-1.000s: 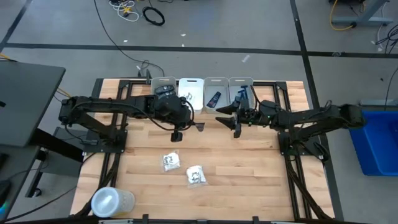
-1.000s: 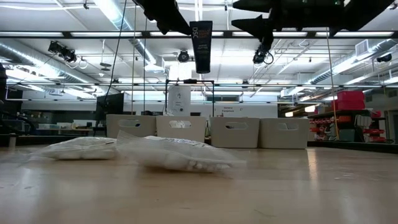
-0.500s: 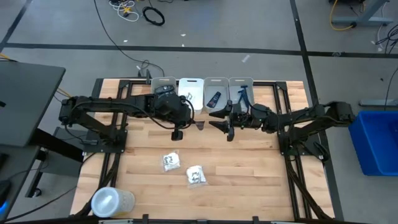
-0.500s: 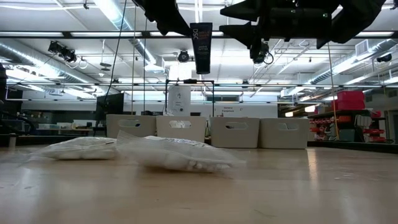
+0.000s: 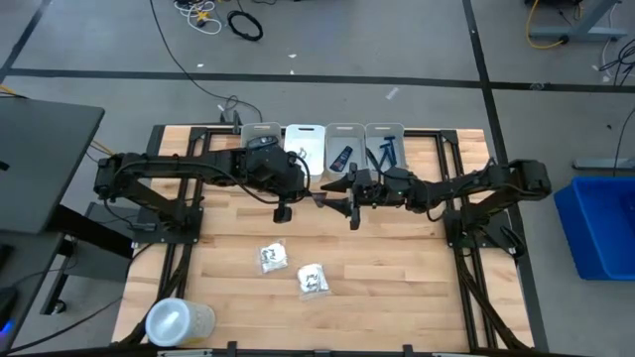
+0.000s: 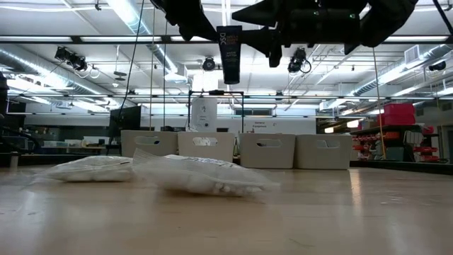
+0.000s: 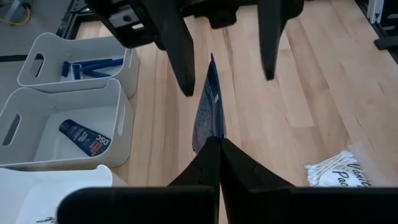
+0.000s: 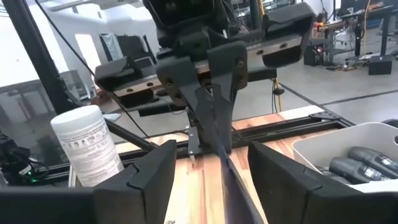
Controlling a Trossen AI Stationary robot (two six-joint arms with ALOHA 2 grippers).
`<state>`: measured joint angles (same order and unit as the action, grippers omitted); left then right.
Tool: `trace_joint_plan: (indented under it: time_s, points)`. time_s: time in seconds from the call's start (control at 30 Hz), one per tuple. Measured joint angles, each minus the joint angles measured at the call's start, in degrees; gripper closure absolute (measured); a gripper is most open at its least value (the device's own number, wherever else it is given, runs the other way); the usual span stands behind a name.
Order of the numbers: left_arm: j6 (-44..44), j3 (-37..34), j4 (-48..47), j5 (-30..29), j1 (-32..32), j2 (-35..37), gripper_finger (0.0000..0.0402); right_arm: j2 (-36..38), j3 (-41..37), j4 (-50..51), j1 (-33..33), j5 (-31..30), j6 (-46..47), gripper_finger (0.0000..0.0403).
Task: Pick & Place Travel size toiletries
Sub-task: Put the blue shave cream into the middle gray bin
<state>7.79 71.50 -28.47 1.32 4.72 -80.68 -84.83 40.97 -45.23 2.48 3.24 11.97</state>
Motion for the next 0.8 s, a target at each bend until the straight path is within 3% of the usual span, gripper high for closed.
trace_joint_plan:
  time_s: [0.8]
  points:
    - [-0.02,0.0,-0.61,-0.11,-0.01,0.0,0.04,-0.05,0.0,1.38,0.02,-0.16,0.0,0.032]
